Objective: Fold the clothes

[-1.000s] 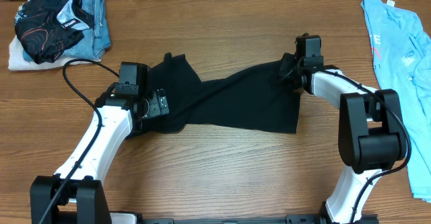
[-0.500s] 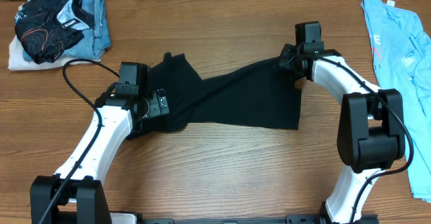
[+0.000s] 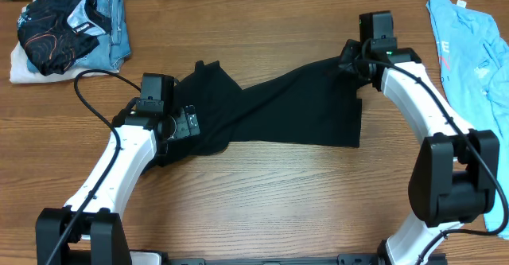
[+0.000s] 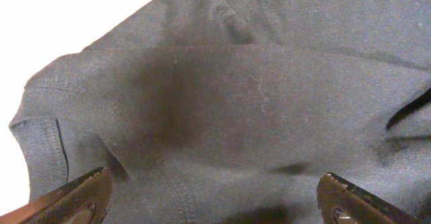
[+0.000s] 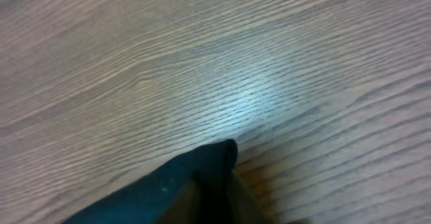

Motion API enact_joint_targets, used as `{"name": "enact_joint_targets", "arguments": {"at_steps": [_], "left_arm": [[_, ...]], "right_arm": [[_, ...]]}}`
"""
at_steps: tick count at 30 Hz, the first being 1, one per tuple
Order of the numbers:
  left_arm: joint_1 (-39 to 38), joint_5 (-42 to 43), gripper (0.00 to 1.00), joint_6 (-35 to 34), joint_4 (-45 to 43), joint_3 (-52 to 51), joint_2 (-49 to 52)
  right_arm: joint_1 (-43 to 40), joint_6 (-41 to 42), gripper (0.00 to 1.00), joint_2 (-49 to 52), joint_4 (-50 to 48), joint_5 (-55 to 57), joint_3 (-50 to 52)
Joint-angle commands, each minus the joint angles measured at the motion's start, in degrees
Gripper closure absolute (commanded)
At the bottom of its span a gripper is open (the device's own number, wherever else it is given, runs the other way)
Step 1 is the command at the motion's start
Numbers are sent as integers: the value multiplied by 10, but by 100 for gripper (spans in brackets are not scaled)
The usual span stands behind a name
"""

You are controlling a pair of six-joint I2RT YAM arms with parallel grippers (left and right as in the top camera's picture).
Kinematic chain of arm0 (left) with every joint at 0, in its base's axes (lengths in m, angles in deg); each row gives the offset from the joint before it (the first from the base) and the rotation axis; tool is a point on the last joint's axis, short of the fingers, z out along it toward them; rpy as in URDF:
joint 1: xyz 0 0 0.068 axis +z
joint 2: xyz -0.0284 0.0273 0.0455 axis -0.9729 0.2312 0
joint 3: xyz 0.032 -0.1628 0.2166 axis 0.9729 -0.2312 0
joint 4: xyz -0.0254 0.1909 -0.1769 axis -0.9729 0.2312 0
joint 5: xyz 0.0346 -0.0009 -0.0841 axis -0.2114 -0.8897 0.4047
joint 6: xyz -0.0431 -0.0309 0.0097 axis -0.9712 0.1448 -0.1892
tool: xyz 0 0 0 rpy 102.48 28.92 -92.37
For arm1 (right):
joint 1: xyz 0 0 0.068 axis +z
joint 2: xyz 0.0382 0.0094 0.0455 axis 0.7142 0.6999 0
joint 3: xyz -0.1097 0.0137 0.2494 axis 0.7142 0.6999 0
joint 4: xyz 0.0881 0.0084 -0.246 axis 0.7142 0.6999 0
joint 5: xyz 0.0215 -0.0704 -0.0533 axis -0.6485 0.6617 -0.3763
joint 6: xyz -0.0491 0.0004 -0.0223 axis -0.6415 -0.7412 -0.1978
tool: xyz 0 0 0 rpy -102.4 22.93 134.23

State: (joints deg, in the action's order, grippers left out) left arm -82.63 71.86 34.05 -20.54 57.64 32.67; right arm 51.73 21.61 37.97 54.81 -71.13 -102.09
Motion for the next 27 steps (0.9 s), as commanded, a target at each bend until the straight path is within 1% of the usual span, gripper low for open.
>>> {"name": "enact_joint_targets", "arguments": {"at_steps": [1,7,9,10,11,12,14,16,22,27], "left_arm": [[-2,3,0,-10,-2,-4,3],[-2,3,0,-10,-4,-4,3],[-2,3,0,-10,-4,-4,3],[-1,3,0,-10,-4,-4,3],[-1,3,0,-10,-4,-4,3],[-1,3,0,-10,-4,-4,3],[-1,3,0,-10,-4,-4,3],[-1,3,0,-10,-4,-4,3],[-1,3,0,-10,-4,-4,3],[-1,3,0,-10,0,-4,3]], "right_arm": [[1,3,81,-15,13,14,-14],[1,3,82,-15,22,13,-14],[1,3,88,-15,24,13,-13],[1,3,89,-15,24,14,-12],[1,3,87,-14,24,14,-11],[1,3,76,-15,22,14,-9],[1,3,61,-14,8,14,1],[1,2,56,-5,-29,12,19],[1,2,49,60,-115,-31,21],[1,3,48,111,-159,-40,21]]}}
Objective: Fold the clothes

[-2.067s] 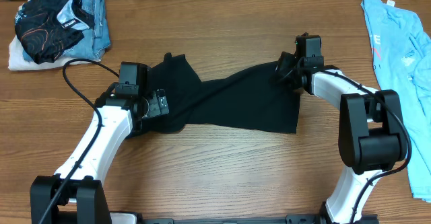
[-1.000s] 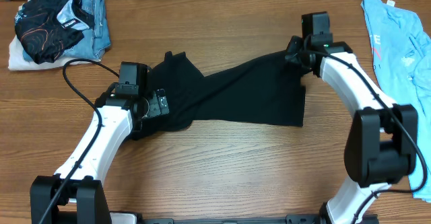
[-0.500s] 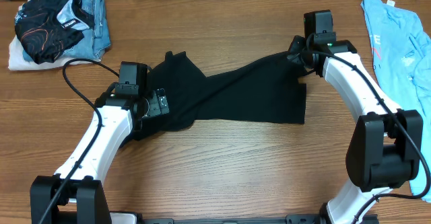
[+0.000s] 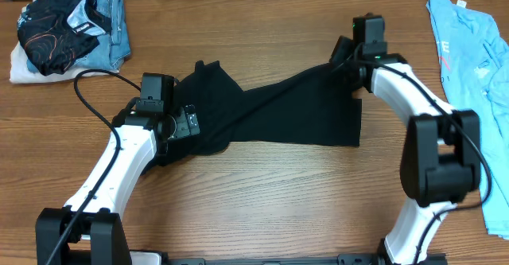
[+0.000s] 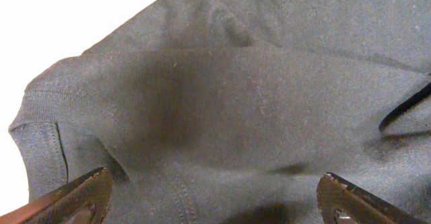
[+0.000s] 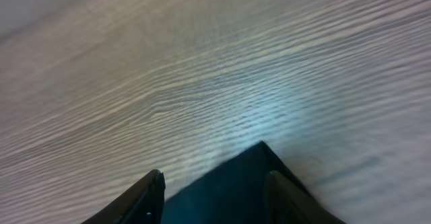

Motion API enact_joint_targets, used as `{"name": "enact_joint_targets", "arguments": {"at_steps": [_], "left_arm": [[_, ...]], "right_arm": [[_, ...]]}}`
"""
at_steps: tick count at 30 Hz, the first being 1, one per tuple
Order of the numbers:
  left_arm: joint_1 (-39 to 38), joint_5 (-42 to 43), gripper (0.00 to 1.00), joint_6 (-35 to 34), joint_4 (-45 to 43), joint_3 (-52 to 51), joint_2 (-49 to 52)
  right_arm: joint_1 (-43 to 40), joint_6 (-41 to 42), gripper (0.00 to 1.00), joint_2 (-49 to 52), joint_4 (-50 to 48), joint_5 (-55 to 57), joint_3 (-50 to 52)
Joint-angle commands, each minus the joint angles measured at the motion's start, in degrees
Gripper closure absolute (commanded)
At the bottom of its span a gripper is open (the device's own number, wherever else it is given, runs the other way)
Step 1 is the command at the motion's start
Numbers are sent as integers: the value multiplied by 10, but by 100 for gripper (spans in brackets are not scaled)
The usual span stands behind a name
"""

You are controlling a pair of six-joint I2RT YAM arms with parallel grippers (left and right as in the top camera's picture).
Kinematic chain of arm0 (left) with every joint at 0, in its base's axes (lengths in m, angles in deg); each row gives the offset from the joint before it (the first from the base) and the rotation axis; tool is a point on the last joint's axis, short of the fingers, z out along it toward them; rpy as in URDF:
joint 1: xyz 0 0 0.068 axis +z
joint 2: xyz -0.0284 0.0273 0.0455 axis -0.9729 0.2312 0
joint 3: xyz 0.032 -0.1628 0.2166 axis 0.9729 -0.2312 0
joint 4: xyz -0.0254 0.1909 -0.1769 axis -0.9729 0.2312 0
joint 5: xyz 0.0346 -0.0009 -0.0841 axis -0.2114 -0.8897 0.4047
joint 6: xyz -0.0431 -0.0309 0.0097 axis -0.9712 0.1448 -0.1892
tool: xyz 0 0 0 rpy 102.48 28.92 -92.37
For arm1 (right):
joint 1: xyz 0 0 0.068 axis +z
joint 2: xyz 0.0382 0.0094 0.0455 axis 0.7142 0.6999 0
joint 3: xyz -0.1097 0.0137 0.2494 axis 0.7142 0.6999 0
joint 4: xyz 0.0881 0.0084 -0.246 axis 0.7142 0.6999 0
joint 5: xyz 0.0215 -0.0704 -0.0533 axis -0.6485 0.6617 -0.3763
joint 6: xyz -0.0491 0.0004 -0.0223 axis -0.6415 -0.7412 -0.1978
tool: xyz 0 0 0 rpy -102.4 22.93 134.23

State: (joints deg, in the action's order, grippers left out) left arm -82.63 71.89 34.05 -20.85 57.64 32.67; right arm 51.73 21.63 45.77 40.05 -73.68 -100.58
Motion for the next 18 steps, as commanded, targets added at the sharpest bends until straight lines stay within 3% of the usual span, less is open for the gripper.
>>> {"name": "enact_joint_targets", "arguments": {"at_steps": [1,14,18], "left_arm": [[-1,3,0,-10,4,-4,3],[-1,3,0,-10,-1,-4,3],[-1,3,0,-10,-1,-4,3]], "right_arm": [[1,2,48,40,-15,-15,6],[1,2,49,74,-33,4,6],[1,2,70,74,-32,5,6]]}}
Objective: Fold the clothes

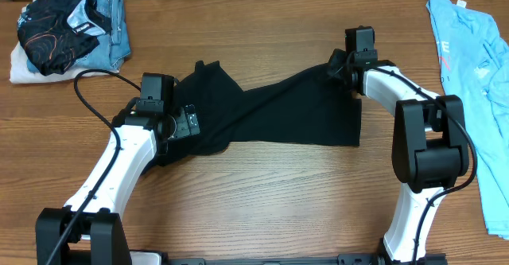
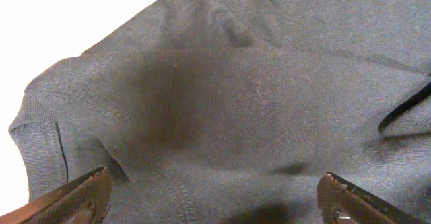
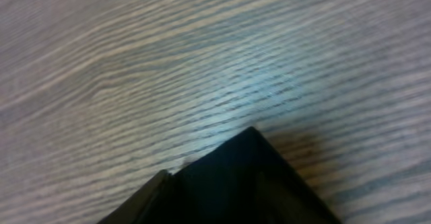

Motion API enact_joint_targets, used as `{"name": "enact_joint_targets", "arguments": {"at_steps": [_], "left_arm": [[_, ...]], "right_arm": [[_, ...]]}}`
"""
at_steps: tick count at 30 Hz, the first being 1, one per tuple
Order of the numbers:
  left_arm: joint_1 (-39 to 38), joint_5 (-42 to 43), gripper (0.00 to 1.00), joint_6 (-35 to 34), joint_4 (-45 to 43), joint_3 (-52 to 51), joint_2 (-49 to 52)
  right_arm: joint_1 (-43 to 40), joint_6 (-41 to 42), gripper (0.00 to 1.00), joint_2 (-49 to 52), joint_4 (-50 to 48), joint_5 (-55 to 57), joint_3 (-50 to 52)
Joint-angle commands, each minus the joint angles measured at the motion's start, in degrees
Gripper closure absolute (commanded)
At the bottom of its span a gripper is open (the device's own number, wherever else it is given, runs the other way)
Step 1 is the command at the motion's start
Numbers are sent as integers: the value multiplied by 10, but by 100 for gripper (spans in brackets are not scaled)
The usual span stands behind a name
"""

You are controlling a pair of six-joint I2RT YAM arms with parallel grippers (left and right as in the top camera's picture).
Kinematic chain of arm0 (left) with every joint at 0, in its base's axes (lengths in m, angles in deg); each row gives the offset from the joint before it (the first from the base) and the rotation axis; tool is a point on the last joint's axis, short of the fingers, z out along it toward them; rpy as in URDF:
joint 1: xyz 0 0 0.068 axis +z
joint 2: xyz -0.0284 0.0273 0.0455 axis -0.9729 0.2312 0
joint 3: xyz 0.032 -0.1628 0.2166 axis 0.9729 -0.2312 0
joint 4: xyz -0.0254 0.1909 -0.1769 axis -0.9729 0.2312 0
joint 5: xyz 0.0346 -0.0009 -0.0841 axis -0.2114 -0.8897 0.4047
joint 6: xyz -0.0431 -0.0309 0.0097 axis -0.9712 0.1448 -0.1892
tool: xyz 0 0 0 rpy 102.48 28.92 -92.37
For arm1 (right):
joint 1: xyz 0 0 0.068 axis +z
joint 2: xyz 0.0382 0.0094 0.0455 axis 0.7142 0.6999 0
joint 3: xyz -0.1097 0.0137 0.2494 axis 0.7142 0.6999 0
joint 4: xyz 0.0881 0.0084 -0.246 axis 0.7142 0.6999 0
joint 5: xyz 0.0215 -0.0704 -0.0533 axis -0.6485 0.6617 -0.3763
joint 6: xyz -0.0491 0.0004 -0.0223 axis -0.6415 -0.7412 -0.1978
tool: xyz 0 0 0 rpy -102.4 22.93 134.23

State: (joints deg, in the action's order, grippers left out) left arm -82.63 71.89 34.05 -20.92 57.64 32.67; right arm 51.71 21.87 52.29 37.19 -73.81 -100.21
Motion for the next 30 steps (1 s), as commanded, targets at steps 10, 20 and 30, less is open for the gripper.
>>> {"name": "enact_joint_targets", "arguments": {"at_steps": [10,20,30], "left_arm": [[-1,2,6,-10,-3,-4,3],[-1,3,0,-10,-7,-4,3],[-1,3,0,-10,-7,-4,3]], "right_arm": [[1,32,96,2,65,53,-42],[-2,8,55,-7,86,68,-79],[-2,9,55,5,82,64,-76]]}}
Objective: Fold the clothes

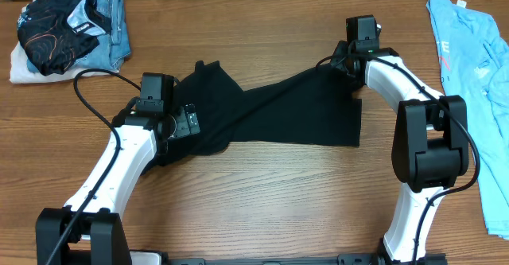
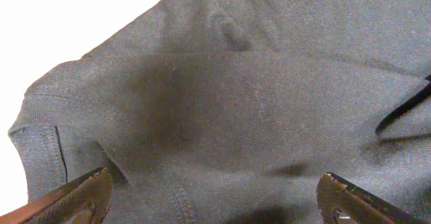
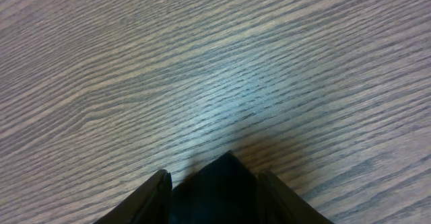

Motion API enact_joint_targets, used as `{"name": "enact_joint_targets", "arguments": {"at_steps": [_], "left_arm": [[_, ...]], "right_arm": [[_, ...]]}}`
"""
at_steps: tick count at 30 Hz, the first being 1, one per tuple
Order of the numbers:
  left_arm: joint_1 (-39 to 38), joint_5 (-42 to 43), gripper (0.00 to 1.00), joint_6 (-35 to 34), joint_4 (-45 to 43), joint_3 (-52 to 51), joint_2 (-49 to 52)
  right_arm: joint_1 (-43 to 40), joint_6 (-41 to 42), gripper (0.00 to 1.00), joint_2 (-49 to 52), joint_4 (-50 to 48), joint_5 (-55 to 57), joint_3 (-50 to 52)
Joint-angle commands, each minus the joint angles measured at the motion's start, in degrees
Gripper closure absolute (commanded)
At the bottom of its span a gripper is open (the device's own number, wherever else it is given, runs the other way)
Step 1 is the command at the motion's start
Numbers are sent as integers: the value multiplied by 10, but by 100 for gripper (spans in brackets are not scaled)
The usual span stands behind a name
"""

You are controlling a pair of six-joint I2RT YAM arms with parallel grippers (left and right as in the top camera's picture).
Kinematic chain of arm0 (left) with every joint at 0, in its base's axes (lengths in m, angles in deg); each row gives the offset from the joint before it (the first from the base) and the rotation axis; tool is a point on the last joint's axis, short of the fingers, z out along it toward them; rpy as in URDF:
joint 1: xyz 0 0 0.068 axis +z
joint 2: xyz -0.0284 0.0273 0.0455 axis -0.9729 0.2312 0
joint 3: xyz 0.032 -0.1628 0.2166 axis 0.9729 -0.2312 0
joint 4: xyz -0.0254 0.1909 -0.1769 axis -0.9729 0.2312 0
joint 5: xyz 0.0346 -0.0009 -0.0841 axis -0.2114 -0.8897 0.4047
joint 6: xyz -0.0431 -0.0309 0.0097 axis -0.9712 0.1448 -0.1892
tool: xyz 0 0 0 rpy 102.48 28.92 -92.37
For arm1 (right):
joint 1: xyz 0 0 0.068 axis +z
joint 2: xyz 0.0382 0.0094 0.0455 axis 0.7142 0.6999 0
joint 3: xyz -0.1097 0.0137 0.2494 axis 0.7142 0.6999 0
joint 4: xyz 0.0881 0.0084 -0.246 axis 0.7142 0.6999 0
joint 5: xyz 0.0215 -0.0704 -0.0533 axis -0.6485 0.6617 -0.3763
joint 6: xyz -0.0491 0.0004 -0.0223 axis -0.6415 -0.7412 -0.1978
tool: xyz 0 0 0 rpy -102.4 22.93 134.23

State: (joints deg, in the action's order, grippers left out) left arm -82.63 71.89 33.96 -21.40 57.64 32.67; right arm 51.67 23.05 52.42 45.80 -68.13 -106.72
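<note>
A black garment (image 1: pixel 278 110) lies spread and rumpled across the middle of the wooden table (image 1: pixel 278 209). My left gripper (image 1: pixel 187 123) rests over its left part, open; in the left wrist view both fingertips (image 2: pixel 86 192) stand wide apart above the dark cloth (image 2: pixel 256 96) with its stitched hem. My right gripper (image 1: pixel 348 60) is at the garment's far right corner. In the right wrist view it (image 3: pixel 214 200) is open, with the pointed black corner (image 3: pixel 225 177) lying between the two fingers.
A heap of folded jeans with a black patterned piece on top (image 1: pixel 67 22) sits at the far left corner. A light blue shirt (image 1: pixel 469 50) lies along the right edge. Bare wood (image 3: pixel 202 62) stretches beyond the cloth corner.
My right wrist has shifted slightly toward the far edge, and the cloth corner now shows as a narrower point between the open fingers. The left gripper and garment look unchanged.
At first my right gripper was pinched on the garment's far right corner. Then its fingers stood apart with the corner between them, the wrist turned further left. The corner has stayed between the open fingers since. My left gripper stayed open over the left part throughout.
</note>
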Motion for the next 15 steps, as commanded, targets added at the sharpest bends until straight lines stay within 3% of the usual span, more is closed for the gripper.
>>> {"name": "enact_joint_targets", "arguments": {"at_steps": [1,15], "left_arm": [[-1,3,0,-9,-3,-4,3],[-1,3,0,-9,-5,-4,3]], "right_arm": [[-2,-3,54,4,-5,8,-11],[-2,1,52,42,-21,7,-11]]}}
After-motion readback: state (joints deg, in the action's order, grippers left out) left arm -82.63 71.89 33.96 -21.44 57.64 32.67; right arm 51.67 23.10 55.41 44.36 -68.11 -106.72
